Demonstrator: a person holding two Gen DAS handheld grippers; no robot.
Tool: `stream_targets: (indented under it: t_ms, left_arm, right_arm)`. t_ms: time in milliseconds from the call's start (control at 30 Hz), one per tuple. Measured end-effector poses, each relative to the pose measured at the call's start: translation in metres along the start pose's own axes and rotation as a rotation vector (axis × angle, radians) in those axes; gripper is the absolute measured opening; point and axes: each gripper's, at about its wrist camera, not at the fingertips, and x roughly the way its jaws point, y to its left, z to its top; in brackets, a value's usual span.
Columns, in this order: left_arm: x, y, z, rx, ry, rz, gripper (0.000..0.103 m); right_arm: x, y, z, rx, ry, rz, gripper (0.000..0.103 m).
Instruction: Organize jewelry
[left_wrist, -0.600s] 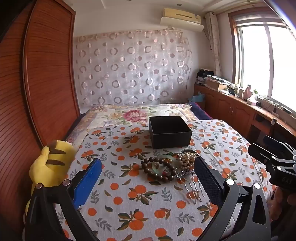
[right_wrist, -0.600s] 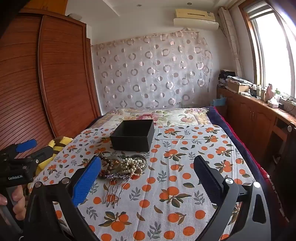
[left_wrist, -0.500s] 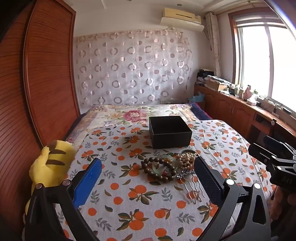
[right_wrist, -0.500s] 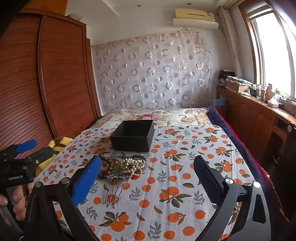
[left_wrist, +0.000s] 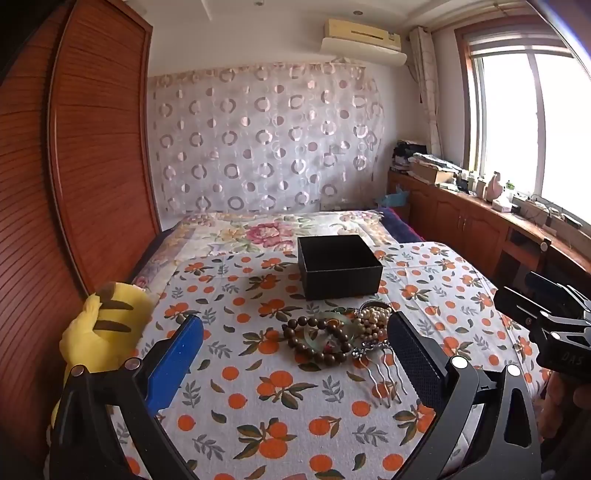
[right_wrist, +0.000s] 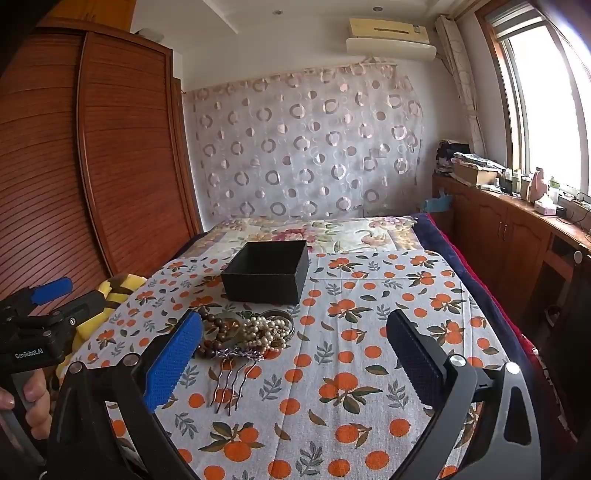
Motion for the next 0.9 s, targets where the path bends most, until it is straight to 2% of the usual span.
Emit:
stream_targets:
  t_ms: [900]
  left_arm:
    - [-0.0029,0.0,0.002,0.001,-0.007,0.001,0.097]
  right_arm:
    - [-0.003,0.0018,0.0025,-0.003,-0.005,0.003,0.101]
